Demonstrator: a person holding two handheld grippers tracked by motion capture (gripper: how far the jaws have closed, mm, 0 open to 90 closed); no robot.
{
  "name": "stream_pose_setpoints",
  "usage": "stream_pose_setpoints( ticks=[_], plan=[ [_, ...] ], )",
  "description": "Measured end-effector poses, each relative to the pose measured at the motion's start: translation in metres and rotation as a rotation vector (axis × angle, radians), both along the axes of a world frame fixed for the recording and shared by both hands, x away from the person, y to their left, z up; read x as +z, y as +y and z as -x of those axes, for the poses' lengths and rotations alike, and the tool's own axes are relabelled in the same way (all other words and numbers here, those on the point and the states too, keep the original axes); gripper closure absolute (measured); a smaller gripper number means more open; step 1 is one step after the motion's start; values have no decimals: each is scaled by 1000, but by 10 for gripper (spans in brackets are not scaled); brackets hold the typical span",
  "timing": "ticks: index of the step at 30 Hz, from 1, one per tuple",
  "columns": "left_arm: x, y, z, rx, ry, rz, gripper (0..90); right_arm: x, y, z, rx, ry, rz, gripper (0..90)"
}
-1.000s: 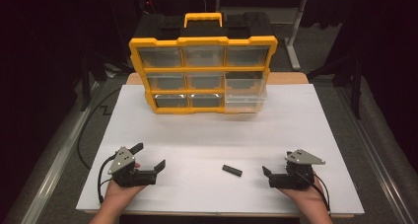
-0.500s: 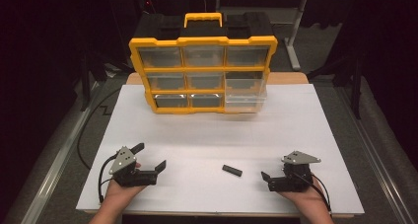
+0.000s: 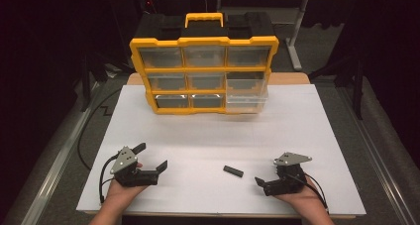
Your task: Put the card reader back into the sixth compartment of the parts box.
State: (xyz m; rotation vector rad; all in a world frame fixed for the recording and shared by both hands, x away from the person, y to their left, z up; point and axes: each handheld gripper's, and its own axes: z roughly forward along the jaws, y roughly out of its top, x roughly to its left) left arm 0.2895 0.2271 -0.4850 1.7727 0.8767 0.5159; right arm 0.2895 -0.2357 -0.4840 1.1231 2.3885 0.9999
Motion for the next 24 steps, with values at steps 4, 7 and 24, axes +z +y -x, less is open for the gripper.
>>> stream_pose_setpoints(
  ticks=[4,7,24],
  plan=[
    [0,-1,1,-4,1,-2,3,1,9,-3,31,-7,6,39],
    [2,-3,2,-12,-6,-12,3,3,19,-4,57,-11,16,56],
    [2,-5,3,-17,-7,-15,3,17,63,-20,197,-11,31,245]
  ],
)
